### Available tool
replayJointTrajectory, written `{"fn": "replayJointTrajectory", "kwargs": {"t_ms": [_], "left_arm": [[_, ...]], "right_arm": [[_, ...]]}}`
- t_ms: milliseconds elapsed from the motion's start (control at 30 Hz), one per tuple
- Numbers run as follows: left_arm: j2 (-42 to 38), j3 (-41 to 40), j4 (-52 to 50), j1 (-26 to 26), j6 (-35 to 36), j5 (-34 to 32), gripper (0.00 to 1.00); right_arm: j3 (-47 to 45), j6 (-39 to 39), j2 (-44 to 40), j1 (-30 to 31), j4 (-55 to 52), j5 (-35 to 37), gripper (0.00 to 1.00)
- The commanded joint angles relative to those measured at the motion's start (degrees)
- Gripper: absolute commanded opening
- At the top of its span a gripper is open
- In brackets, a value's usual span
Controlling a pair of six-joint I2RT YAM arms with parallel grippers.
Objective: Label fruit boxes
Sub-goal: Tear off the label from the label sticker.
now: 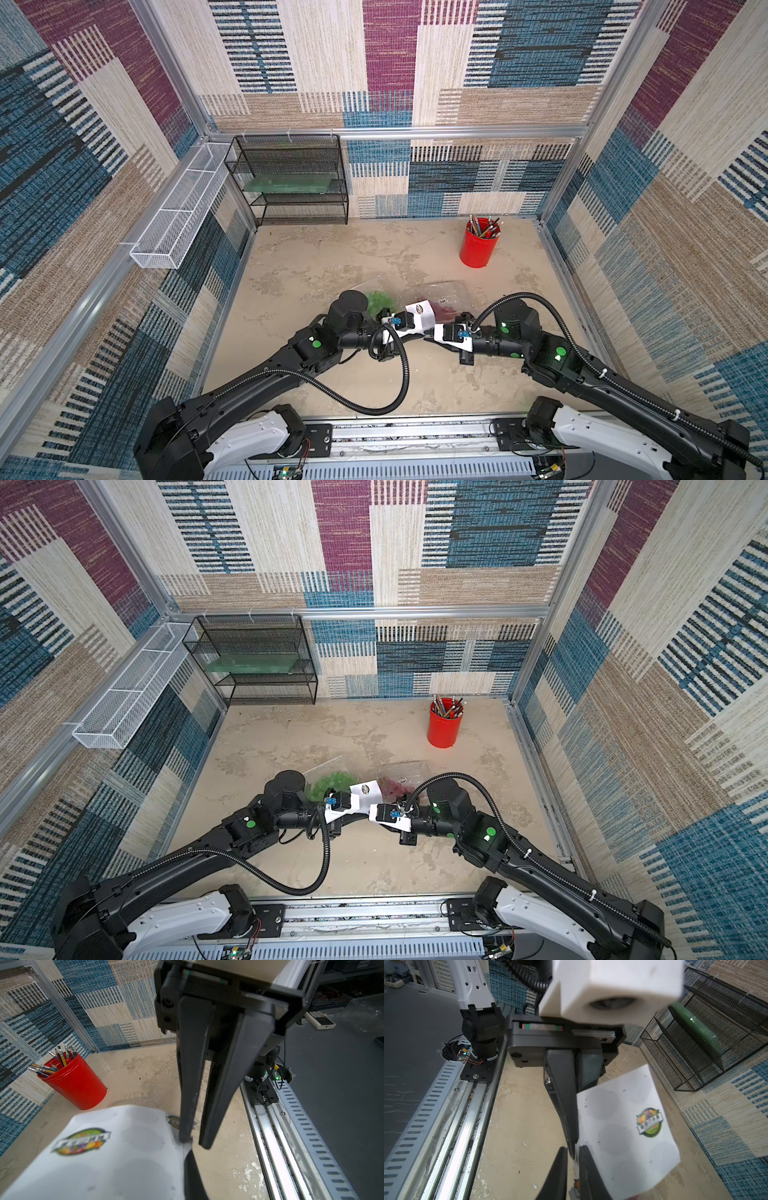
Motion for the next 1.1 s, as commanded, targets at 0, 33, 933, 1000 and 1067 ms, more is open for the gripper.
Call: {"fn": "replayJointTrajectory", "kwargs": {"t_ms": [0, 33, 933, 1000, 1067], "left_arm": [[0.0, 0.48, 0.2, 0.0, -0.22, 1.2, 0.0], [0.07, 0.31, 0.28, -0.02, -0.34, 1.31, 0.0], [-0.51, -0.08, 0.84, -0.11, -1.95, 0.68, 0.24], [-1.07, -0.87, 2.23, -0.04, -2.99, 0.34, 0.31], [-1.86, -1.88, 3.63, -0.05, -4.37, 0.36, 0.35]], "right_arm": [[-0.25, 0.6, -0.1, 0.04, 2.2, 1.59, 0.18], [-0.3, 0.61, -0.16, 0.11, 2.28, 1.54, 0.18], [-0.27, 0.41, -0.79, 0.02, 1.1, 0.98, 0.0], [-0.4, 0.37, -0.94, 0.03, 0.9, 0.96, 0.0], [-0.38, 0.4, -1.0, 0.0, 0.72, 1.11, 0.0]]}}
